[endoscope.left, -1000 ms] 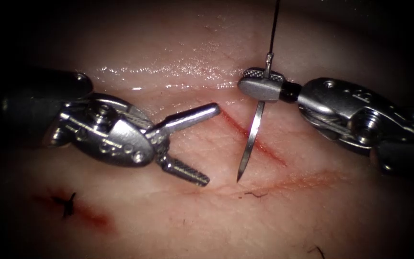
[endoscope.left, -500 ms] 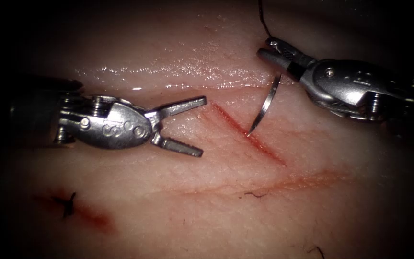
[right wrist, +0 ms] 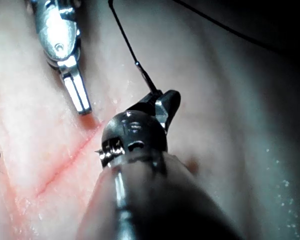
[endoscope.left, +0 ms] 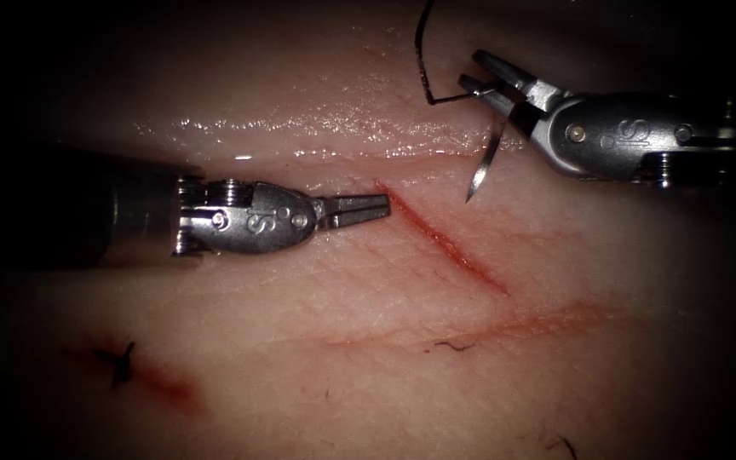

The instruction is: Wound Closure

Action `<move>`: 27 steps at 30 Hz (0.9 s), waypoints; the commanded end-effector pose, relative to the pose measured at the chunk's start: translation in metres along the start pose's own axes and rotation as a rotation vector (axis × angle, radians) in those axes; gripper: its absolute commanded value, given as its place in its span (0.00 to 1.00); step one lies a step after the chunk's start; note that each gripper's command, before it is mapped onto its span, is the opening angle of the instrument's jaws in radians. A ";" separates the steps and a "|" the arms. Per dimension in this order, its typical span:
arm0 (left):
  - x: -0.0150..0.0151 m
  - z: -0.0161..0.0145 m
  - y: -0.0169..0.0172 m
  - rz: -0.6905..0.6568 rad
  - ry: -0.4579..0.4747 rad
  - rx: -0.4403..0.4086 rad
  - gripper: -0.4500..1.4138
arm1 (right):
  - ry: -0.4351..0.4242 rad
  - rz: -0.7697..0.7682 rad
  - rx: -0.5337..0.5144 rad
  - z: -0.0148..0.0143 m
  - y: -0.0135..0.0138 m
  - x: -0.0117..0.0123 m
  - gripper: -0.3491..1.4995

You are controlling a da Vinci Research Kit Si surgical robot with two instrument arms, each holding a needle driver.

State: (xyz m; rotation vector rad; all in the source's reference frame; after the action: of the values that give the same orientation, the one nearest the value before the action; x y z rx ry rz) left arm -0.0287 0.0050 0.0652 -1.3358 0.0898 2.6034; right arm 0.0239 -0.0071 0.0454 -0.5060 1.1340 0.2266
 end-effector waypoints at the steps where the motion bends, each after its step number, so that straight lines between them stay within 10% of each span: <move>1: -0.0002 0.0010 0.0004 0.002 -0.012 -0.006 0.11 | 0.010 -0.006 0.000 0.0009 -0.0002 -0.0002 0.00; 27: -0.0022 0.0022 0.0021 0.001 -0.129 -0.057 0.15 | 0.054 -0.239 -0.028 0.0024 -0.0012 -0.0021 0.00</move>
State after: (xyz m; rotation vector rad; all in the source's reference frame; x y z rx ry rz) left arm -0.0292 0.0031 0.0676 -1.1781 -0.0014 2.7043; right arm 0.0245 -0.0068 0.0482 -0.6731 1.1083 0.0167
